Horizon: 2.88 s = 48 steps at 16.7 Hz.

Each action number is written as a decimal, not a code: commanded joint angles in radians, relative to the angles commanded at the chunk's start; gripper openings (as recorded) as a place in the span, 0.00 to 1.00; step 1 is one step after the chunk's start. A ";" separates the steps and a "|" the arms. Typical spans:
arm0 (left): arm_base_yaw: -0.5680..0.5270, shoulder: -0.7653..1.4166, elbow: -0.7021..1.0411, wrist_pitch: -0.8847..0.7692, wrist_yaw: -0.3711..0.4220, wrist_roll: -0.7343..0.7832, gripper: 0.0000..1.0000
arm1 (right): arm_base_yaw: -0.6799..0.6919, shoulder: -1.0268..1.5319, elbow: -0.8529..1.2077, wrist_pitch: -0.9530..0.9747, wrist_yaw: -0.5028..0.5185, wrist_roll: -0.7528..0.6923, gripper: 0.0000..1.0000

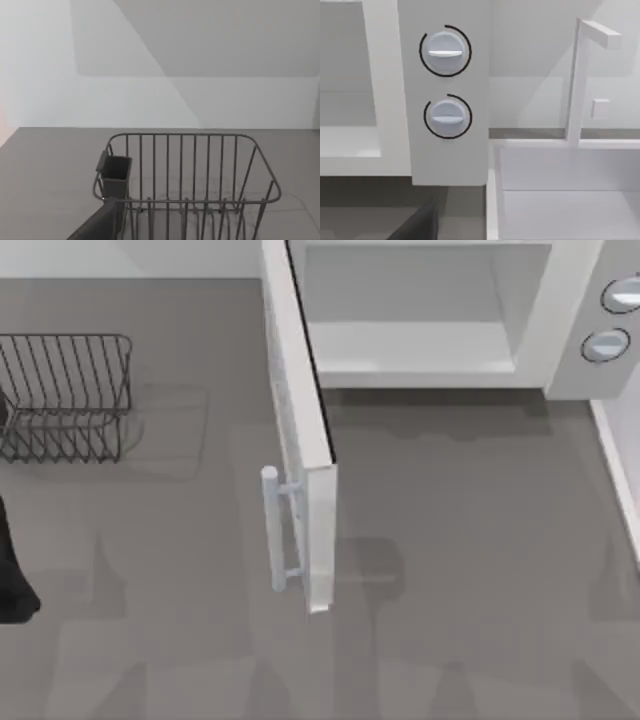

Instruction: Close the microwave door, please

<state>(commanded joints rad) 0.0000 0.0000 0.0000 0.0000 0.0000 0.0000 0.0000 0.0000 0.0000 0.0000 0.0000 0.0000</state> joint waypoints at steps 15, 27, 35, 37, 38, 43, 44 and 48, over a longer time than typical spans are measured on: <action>-0.133 0.634 0.543 -0.533 0.136 0.300 1.00 | 0.000 0.000 0.000 0.000 0.000 0.000 1.00; -0.320 1.537 1.537 -1.283 0.344 0.759 1.00 | 0.000 0.000 0.000 0.000 0.000 0.000 1.00; -0.388 1.807 2.009 -1.486 0.442 0.946 1.00 | 0.000 0.000 0.000 0.000 0.000 0.000 1.00; -0.392 1.819 2.039 -1.495 0.448 0.959 1.00 | 0.000 0.000 0.000 0.000 0.000 0.000 1.00; -0.392 1.819 2.039 -1.495 0.448 0.959 1.00 | 0.000 0.000 0.000 0.000 0.000 0.000 1.00; -0.389 1.816 2.034 -1.490 0.446 0.957 1.00 | 0.000 0.000 0.000 0.000 0.000 0.000 1.00; -0.396 1.815 2.021 -1.477 0.446 0.952 1.00 | 0.000 0.000 0.000 0.000 0.000 0.000 1.00; -0.434 1.811 1.895 -1.339 0.435 0.914 1.00 | 0.000 0.000 0.000 0.000 0.000 0.000 1.00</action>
<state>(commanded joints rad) -0.4341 1.8112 1.8949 -1.3393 0.4352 0.9143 0.0000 0.0000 0.0000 0.0000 0.0000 0.0000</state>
